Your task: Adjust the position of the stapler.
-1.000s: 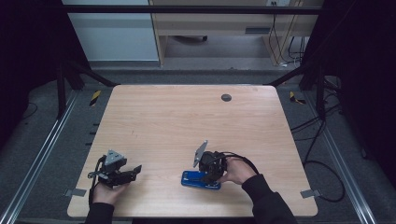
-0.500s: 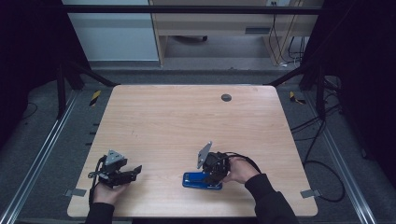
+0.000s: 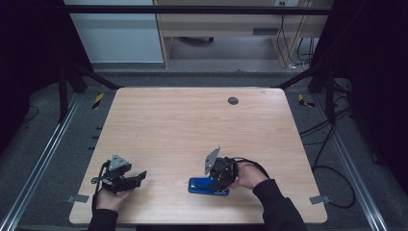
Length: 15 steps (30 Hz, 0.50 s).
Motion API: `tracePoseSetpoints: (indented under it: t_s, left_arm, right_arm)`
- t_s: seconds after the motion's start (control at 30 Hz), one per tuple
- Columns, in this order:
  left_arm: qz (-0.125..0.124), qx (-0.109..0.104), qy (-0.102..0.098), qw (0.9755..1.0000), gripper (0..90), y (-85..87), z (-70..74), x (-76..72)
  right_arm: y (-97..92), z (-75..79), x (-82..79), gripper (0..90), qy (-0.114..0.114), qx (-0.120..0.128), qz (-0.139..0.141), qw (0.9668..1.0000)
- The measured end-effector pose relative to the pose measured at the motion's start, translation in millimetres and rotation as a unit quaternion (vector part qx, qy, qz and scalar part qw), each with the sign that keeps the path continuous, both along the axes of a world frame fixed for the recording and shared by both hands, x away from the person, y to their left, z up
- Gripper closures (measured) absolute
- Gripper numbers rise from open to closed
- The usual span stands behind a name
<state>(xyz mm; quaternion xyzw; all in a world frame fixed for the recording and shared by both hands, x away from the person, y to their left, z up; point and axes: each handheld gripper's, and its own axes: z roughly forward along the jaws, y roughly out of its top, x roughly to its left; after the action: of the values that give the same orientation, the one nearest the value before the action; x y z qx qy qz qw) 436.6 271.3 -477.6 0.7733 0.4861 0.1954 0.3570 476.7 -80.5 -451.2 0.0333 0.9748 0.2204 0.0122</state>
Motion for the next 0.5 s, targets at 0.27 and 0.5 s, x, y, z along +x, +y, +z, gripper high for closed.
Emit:
tracePoseSetpoints:
  t_s: [0.27, 0.5]
  left_arm:
    - [0.0, -0.001, 0.004, 1.0, 31.0, -0.7, -1.0, 0.6]
    - [-0.002, 0.001, 0.006, 1.0, 31.0, -0.9, -1.3, 0.7]
  right_arm:
    - [3.4, 1.1, 0.5, 64.5, 0.014, -0.007, -0.019, 0.9997]
    - [11.1, -3.7, -0.1, 63.8, 0.009, -0.031, -0.019, 0.9993]
